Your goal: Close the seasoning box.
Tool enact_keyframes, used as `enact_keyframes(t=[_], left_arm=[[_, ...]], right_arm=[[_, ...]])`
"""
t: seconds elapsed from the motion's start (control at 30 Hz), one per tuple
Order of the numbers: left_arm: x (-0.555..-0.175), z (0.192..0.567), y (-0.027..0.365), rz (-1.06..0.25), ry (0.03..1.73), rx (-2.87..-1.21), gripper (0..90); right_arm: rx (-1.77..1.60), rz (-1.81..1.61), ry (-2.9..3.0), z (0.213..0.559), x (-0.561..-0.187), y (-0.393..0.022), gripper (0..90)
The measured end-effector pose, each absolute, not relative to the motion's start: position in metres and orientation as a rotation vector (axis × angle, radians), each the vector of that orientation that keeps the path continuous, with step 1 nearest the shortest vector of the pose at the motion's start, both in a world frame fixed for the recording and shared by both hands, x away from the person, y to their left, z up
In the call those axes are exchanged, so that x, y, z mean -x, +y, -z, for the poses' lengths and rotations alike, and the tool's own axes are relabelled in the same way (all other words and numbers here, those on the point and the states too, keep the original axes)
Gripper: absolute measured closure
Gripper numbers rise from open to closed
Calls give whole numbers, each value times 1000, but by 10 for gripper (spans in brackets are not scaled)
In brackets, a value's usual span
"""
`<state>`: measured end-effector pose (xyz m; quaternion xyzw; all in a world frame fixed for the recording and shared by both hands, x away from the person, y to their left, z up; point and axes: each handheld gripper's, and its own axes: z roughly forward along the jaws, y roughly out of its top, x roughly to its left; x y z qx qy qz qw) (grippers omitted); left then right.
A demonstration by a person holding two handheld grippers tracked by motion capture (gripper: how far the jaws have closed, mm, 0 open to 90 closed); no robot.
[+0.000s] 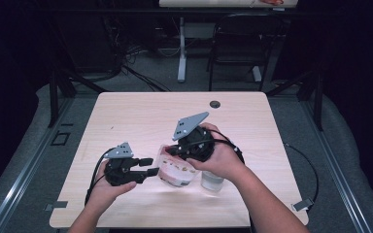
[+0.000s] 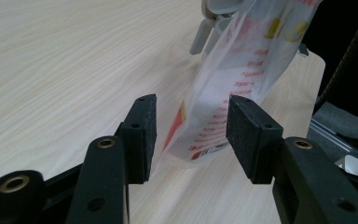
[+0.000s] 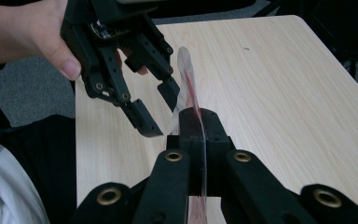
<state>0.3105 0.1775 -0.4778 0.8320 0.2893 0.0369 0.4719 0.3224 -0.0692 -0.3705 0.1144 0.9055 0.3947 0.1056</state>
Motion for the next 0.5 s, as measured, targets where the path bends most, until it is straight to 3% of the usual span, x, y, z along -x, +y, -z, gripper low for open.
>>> enact_keyframes(t=[0.5], left_arm=[[-308, 488, 162, -84, 619, -2068, 472]], right_arm=[[-306, -1180, 2668, 366, -320, -70, 897]])
